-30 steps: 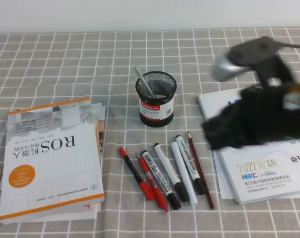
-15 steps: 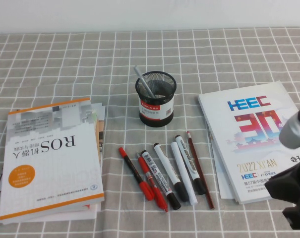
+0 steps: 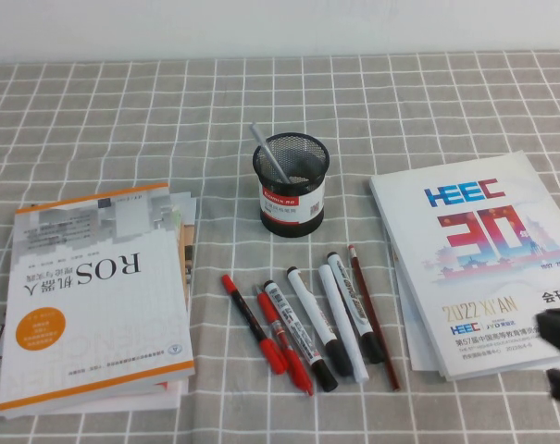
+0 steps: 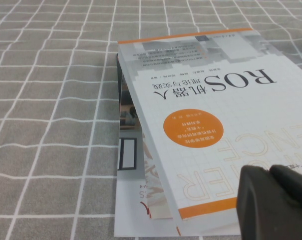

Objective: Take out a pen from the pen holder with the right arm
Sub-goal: 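Take a marker out of the pen holder and lay it on the table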

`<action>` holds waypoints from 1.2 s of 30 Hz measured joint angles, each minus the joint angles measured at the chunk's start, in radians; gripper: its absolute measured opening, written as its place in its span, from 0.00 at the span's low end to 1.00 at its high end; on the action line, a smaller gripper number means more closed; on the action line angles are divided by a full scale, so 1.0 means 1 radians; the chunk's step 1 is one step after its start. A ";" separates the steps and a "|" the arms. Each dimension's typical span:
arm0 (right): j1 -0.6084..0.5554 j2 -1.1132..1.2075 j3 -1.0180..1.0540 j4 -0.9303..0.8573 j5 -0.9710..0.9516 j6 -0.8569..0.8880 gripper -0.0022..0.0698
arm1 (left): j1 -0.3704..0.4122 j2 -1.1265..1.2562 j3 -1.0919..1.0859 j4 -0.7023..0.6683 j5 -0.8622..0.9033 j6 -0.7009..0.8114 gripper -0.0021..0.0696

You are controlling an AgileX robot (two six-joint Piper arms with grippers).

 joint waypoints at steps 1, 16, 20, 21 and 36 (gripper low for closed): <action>-0.044 -0.040 0.040 0.020 -0.041 0.000 0.01 | 0.000 0.000 0.000 0.000 0.000 0.000 0.02; -0.428 -0.596 0.370 0.101 -0.177 0.000 0.01 | 0.000 0.000 0.000 0.000 0.000 0.000 0.02; -0.446 -0.738 0.447 0.082 -0.177 -0.008 0.01 | 0.000 0.000 0.000 0.000 0.000 0.000 0.02; -0.446 -0.765 0.464 0.070 -0.179 -0.019 0.01 | 0.000 0.000 0.000 0.000 0.000 0.000 0.02; -0.449 -0.882 0.538 0.012 -0.058 -0.100 0.01 | 0.000 0.000 0.000 0.000 0.000 0.000 0.02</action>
